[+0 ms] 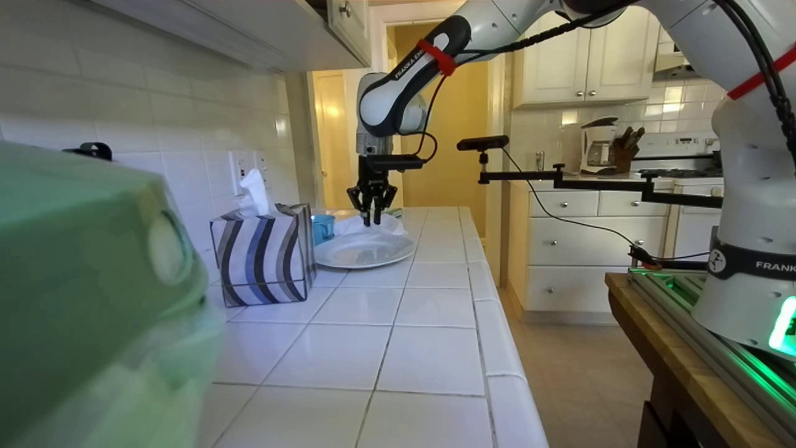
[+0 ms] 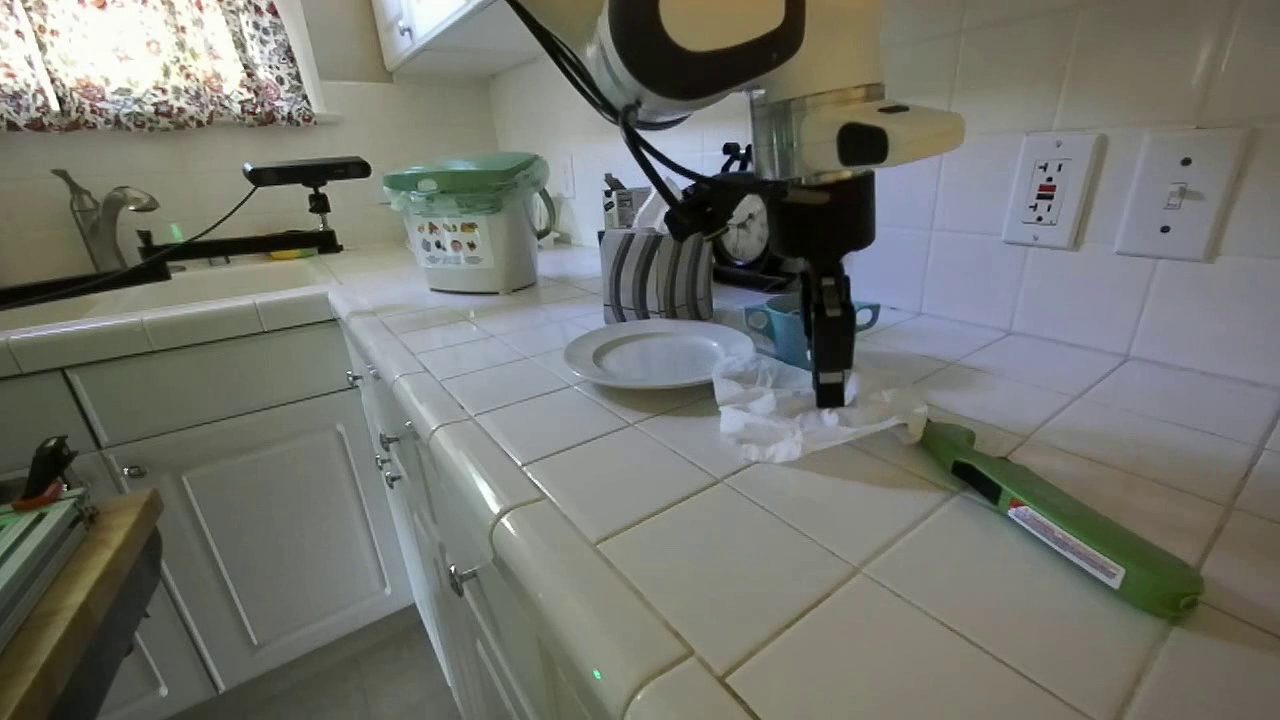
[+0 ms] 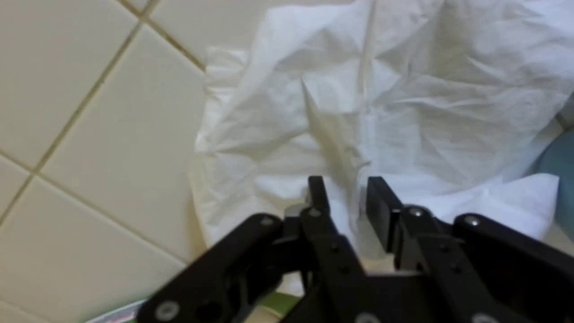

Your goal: Use the tissue to wipe the plate

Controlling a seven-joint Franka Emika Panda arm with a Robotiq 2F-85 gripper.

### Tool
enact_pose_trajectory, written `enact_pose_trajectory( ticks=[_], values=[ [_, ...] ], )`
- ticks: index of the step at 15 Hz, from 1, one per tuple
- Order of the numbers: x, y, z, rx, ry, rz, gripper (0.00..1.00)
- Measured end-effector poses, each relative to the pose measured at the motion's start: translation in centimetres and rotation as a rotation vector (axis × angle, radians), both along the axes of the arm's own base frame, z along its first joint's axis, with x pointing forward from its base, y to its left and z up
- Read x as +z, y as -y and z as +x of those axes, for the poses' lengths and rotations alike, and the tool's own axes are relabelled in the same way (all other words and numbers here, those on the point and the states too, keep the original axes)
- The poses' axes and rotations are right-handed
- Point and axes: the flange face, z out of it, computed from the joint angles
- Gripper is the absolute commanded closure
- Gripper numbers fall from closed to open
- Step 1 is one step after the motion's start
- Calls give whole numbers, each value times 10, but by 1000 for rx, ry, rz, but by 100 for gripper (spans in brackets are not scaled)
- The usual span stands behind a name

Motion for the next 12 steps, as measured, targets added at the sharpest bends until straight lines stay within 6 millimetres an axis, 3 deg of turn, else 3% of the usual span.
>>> enact_pose_trajectory(
  ticks=[2, 5, 8, 12],
  values=[
    [17, -4, 3, 10, 4, -3, 23],
    [59, -21, -3, 35, -27, 12, 2],
    [98, -46, -23, 75, -110, 34, 0],
    [133, -78, -60, 134, -217, 41, 0]
  ],
)
